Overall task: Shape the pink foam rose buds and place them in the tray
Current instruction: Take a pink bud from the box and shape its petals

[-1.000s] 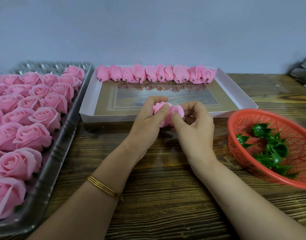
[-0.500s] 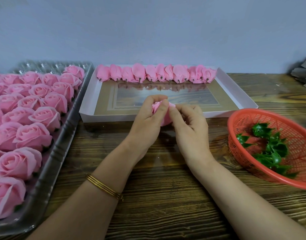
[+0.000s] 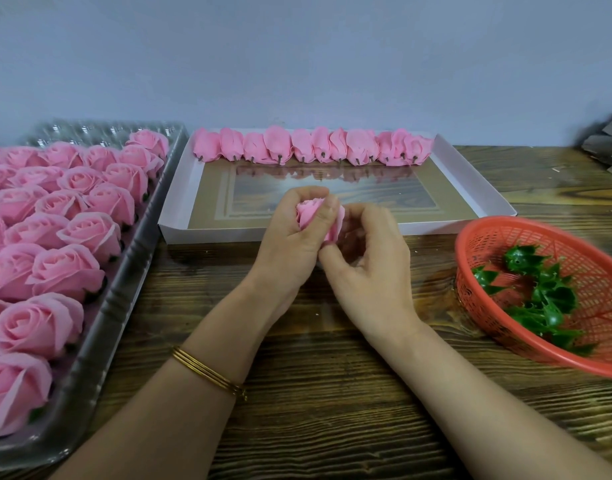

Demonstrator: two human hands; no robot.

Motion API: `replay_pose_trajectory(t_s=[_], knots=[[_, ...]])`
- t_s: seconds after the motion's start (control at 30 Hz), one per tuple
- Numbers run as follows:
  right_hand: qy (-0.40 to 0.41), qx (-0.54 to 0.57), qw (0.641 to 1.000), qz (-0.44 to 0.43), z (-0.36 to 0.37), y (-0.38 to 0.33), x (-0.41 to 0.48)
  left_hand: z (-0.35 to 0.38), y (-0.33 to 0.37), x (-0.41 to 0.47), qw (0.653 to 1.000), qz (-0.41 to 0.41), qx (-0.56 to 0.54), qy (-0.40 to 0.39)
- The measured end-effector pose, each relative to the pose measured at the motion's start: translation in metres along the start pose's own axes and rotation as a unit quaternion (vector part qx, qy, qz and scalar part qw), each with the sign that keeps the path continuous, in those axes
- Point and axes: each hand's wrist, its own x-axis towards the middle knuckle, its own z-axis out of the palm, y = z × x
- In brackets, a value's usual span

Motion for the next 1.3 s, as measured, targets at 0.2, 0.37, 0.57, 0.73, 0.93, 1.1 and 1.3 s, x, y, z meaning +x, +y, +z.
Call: replay_pose_trajectory(t_s=[0.2,0.37,0.57,0.73,0.93,1.1,1.3], knots=[[0.012,-0.006,1.000,-0.020,0.0004,0.0028,0.0008,0.0005,0.0002,-0.0011,1.000,0.007,-0.013,-0.002],[-0.011,-0.005,1.000,-0.021,0.0008,0.0043,-0.0002,-0.0002,0.0007,-0.0005,0.999,0.000,-0.040,-0.009],[-0.010,0.116,0.993,0.038,0.0010,0.0009,0.0021,-0.0011,-0.0007,0.0018,0.998,-0.002,-0.060,-0.009],[0.006,0.097,0.993,0.069,0.0002,0.0028,0.0019,0.0004,-0.0033,0.0037,0.999,0.013,-0.045,0.010],[-0.039,0.009,0.998,0.055,0.0021,0.0024,-0.0009,0.0020,-0.0056,0.0027,0.999,0.026,-0.018,0.019],[-0.031,0.002,0.998,0.051,0.0022,0.0027,0.0002,0.0010,-0.0075,0.0031,0.999,0.027,-0.007,0.016],[-0.042,0.017,0.997,0.056,0.0048,0.0053,0.0008,0.0016,-0.0053,0.0020,0.999,0.023,-0.015,0.033]])
